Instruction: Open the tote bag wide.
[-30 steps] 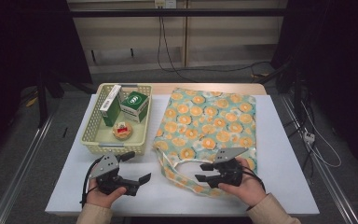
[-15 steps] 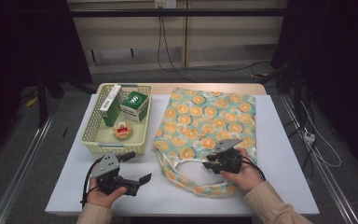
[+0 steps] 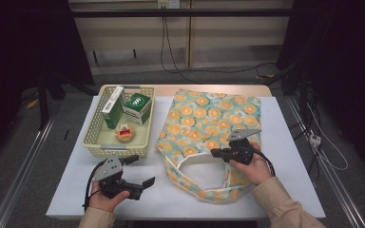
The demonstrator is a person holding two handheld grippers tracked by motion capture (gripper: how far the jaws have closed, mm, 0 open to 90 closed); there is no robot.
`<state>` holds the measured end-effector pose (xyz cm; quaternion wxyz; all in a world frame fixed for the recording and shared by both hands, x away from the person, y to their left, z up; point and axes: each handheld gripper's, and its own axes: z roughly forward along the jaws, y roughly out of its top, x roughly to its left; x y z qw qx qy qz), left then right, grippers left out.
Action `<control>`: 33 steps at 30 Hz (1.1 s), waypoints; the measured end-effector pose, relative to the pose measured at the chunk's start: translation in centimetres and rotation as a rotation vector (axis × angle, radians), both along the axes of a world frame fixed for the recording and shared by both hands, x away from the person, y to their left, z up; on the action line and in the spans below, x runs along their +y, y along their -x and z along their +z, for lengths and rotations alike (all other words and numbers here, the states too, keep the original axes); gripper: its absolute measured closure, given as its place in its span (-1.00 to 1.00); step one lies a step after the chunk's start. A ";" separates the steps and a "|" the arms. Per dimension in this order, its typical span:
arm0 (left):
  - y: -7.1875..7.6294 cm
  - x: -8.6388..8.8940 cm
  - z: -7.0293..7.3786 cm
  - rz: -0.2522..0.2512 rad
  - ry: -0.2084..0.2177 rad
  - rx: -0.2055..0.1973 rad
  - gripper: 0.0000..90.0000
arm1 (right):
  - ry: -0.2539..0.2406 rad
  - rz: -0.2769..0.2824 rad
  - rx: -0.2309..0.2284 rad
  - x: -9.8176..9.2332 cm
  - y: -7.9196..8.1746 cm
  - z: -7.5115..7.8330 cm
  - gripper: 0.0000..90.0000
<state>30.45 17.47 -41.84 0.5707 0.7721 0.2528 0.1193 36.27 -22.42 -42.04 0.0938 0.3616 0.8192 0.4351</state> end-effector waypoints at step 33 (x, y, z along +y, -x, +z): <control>0.0 0.1 0.0 0.005 -0.016 -0.004 -0.92 | 0.039 0.267 0.032 6.4 7.1 0.3 1.00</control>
